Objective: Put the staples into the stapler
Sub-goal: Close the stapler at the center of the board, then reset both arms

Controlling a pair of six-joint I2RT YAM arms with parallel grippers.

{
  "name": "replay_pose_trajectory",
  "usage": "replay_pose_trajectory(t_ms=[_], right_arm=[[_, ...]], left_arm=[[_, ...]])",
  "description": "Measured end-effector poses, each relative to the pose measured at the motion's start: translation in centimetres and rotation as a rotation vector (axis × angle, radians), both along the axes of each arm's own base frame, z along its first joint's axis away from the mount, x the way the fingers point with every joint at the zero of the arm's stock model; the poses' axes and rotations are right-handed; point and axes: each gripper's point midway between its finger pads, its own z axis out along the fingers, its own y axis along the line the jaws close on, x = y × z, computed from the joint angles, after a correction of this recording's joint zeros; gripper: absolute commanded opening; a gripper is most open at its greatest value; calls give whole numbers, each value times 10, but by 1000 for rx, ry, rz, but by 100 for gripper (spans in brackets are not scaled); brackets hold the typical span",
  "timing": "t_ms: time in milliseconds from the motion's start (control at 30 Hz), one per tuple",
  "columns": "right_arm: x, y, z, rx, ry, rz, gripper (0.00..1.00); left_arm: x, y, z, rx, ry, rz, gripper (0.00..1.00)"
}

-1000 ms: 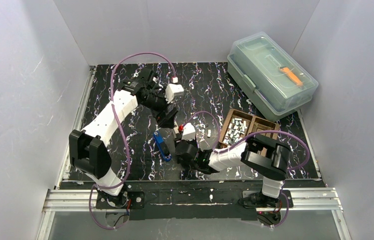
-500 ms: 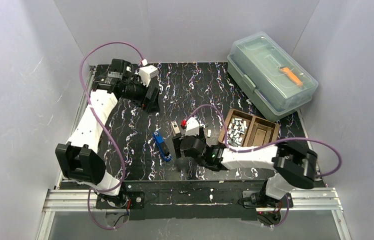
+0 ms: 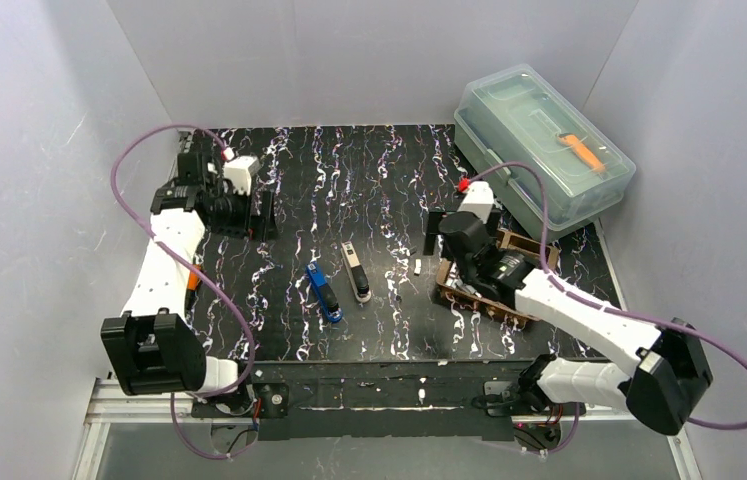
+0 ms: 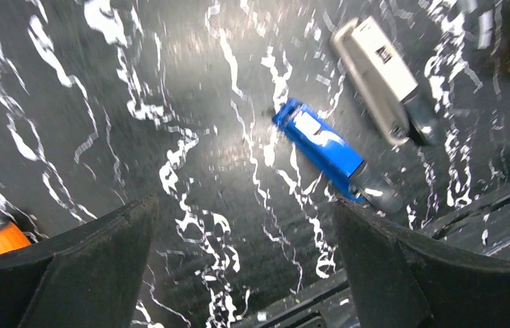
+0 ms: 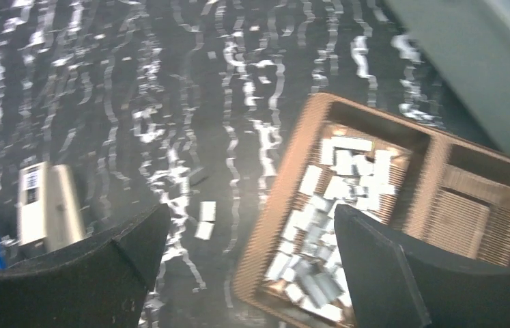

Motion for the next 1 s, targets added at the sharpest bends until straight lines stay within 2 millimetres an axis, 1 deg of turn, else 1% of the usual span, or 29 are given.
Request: replay_pose_trajectory(t_ms=[67, 100, 167, 233, 267, 333, 367, 400, 433, 467, 500, 533, 567, 600, 633, 667, 733, 800, 867, 1000], right_arm=[[4, -26, 1, -34, -10, -66, 98], [3, -35, 0, -53, -13, -85, 98], [4, -50, -6, -95, -11, -117, 98], [3, -62, -15, -133, 5, -141, 96], [2, -75, -26, -174, 28, -161, 98], [2, -96, -45, -232, 68, -206, 98], [2, -104, -52, -244, 82, -228, 98], [4, -126, -63, -247, 90, -296, 98], [4, -138, -66, -256, 85, -332, 98], [4, -149, -70, -229, 28, -367, 98], [-4, -164, -76, -226, -14, -397, 98], [-7, -178, -78, -220, -68, -435, 98], [-7, -192, -79, -215, -119, -477, 98], [-7, -209, -83, -222, -147, -529, 99], [-2, -227, -82, -208, -172, -592, 98], [-1, -234, -83, -210, -171, -616, 98], [6, -244, -87, -197, -178, -644, 98], [12, -247, -97, -210, -157, -638, 98], [17, -247, -106, -218, -140, -619, 98], [30, -242, -122, -239, -119, -557, 98]], left_arm=[[-12, 6, -23, 12, 47, 27, 98], [-19, 7, -33, 14, 67, 34, 98], [-28, 7, -47, 15, 87, 47, 98], [-33, 7, -49, 13, 70, 59, 98], [-33, 7, -45, 12, 28, 67, 98], [-32, 7, -34, 14, -62, 71, 98], [-30, 8, -34, 18, -105, 73, 98], [-32, 13, -49, 26, -151, 91, 98], [-36, 15, -61, 26, -145, 99, 98], [-36, 16, -75, 25, -160, 107, 98], [-36, 17, -91, 21, -147, 117, 98], [-32, 18, -96, 17, -152, 123, 98], [-9, 19, -103, 3, -197, 140, 98], [2, 20, -109, -8, -209, 151, 98], [8, 20, -111, -20, -210, 166, 98], [23, 22, -123, -21, -228, 166, 98], [32, 22, -130, -27, -269, 174, 98], [33, 23, -141, -27, -297, 181, 98], [31, 22, -148, -29, -303, 184, 98], [42, 23, -149, -44, -358, 200, 98]])
